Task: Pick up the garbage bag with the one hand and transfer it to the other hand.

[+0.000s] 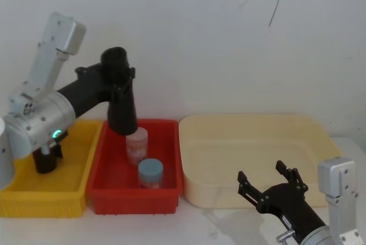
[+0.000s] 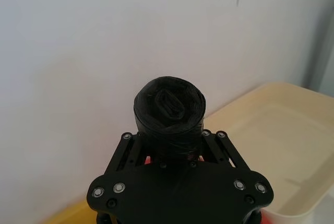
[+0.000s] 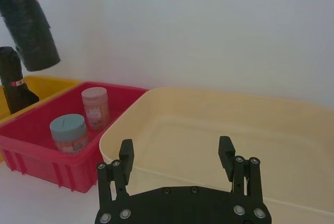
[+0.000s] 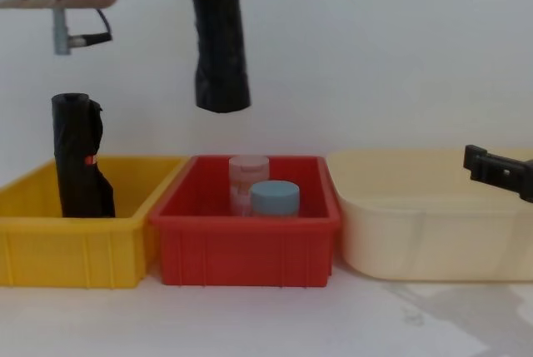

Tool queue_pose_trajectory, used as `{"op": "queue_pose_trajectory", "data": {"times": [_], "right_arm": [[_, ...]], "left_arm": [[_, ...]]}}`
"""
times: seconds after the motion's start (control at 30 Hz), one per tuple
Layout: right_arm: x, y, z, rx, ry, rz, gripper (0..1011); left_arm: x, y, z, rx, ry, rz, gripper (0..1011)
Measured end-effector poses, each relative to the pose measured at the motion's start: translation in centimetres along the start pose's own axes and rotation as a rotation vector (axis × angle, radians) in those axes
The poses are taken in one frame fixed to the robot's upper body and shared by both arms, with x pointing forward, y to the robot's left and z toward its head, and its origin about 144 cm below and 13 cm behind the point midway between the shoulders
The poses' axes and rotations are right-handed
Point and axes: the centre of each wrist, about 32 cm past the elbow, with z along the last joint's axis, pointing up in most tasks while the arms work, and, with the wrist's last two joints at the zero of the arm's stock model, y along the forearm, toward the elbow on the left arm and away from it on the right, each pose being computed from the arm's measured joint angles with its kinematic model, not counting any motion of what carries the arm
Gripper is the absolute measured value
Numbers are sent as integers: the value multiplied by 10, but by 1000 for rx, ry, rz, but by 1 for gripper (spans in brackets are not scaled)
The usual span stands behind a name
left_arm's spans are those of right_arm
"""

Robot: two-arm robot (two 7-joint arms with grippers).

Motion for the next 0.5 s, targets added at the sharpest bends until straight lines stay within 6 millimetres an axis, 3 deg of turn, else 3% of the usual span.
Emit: {"op": "queue_pose_trajectory", "data": {"times": [0.5], "right_arm": [[0, 0, 0, 0, -1, 0, 1000]], "left_arm": [[-12, -33, -5, 9, 56, -111, 374]]}}
